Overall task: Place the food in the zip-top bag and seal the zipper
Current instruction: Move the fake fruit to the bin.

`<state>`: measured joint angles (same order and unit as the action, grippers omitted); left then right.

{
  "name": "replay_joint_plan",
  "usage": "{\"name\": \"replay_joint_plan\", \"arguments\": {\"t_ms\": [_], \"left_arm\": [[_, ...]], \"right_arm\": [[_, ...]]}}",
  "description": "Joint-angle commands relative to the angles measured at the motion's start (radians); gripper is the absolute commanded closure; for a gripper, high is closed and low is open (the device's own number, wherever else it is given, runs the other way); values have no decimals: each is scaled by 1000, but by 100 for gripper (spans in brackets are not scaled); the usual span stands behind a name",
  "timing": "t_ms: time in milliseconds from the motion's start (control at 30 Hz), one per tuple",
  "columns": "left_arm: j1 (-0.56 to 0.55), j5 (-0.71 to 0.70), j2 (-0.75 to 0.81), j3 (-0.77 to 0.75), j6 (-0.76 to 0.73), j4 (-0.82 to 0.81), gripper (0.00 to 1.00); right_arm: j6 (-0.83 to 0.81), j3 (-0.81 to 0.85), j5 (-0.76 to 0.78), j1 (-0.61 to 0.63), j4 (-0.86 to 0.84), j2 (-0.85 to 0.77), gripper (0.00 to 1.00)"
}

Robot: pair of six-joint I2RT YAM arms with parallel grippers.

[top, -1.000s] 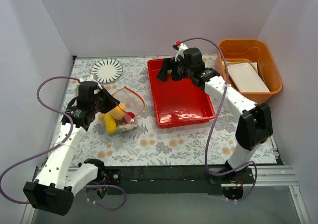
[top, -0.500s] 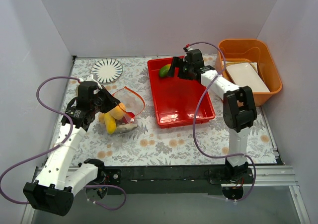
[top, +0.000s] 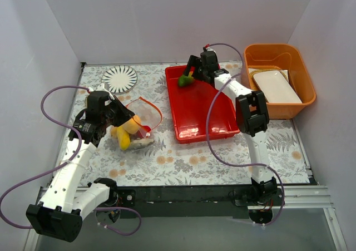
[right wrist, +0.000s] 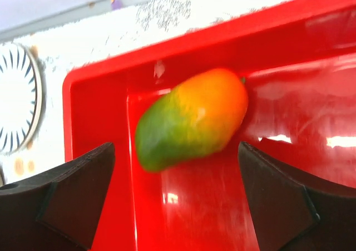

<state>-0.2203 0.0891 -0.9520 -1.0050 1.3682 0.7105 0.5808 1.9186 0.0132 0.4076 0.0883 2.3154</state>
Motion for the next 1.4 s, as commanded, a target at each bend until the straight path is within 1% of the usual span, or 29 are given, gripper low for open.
{"name": "replay_joint_plan", "arguments": {"t_ms": [0, 133, 300, 400, 533, 633, 667, 700, 767, 800, 867, 900, 1000, 1067, 1100, 1167, 1367], "left_arm": [[-1, -17, 19, -12, -9, -2, 100], [-1, -29, 25, -15, -14, 10, 100], [1, -34, 30, -14, -15, 18, 100], [1, -35, 35, -14, -15, 20, 100], [1, -28, 33, -7, -11, 12, 100], [-1, -20, 30, -7, -9, 9, 100], [1, -19, 30, -7, -11, 9, 100], [-1, -17, 32, -6, -11, 9, 100], [1, -15, 32, -7, -11, 9, 100], [-1, -18, 35, -6, -11, 9, 100], [1, -17, 36, -6, -9, 9, 100], [1, -17, 38, -3, -9, 9, 100], [-1, -17, 45, 2, -4, 9, 100], [-1, -11, 51, 5, -1, 7, 100], [-1, -9, 52, 6, -3, 7, 100], [-1, -8, 52, 9, -1, 7, 100], [-1, 9, 53, 14, 3, 0, 100]], "right_arm": [[68, 138, 102, 0, 14, 81, 2], [73, 243, 134, 2, 74, 156, 2], [71, 244, 139, 0, 47, 188, 2], [53, 321, 104, 0, 99, 234, 2], [40, 327, 54, -1, 132, 254, 2], [33, 300, 16, -6, 140, 245, 2], [31, 289, 10, -6, 140, 234, 4], [33, 277, 1, -6, 137, 227, 12], [31, 231, -5, -6, 131, 199, 21], [28, 215, -5, -6, 126, 190, 28], [22, 176, -7, -6, 128, 159, 34], [19, 163, -34, -6, 133, 148, 41], [-9, 105, -33, -6, 131, 99, 51], [-44, 68, -38, -4, 130, 52, 55], [-61, 33, -39, -1, 133, 35, 62], [-120, -10, -36, 13, 136, -23, 64], [-237, -233, -25, 53, 125, -175, 64]]}}
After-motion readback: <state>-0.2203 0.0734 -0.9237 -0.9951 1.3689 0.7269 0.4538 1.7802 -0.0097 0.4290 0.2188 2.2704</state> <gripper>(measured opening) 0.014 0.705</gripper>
